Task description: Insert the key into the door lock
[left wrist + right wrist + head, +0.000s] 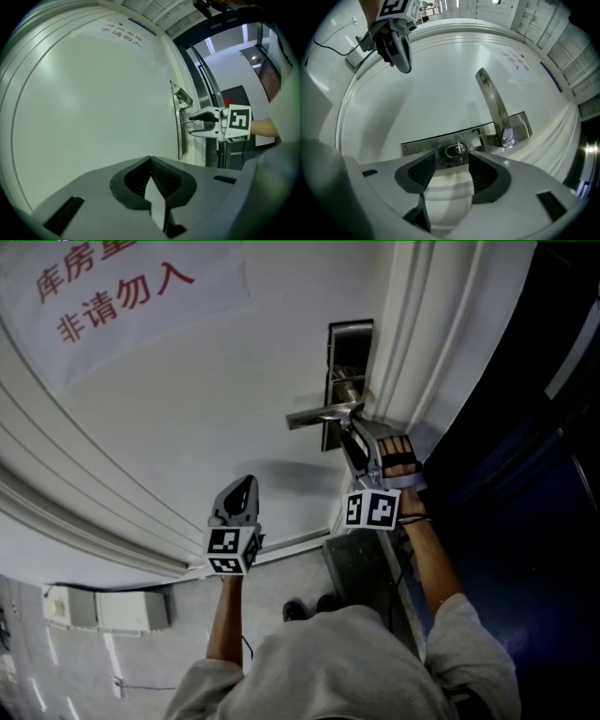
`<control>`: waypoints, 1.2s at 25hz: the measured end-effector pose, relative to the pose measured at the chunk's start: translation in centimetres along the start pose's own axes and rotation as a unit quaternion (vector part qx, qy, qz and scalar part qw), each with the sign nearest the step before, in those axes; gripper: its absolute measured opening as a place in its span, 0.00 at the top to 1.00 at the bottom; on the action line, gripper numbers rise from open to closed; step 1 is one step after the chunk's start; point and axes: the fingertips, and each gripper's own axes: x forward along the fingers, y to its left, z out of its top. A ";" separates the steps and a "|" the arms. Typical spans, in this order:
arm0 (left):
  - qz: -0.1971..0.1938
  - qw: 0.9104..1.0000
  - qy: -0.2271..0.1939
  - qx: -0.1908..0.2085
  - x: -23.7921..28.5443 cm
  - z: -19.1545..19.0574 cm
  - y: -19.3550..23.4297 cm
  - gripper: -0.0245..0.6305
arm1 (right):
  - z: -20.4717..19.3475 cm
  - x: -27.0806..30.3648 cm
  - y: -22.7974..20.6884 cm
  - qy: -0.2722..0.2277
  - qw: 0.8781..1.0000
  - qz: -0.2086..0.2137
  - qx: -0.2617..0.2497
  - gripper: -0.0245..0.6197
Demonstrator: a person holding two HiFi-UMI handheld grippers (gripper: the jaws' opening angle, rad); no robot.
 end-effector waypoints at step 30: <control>0.009 1.000 0.003 -0.012 -0.5 -0.7 -0.1 0.94 | -4.9 -5.4 5.6 -0.024 0.809 0.058 0.584 0.93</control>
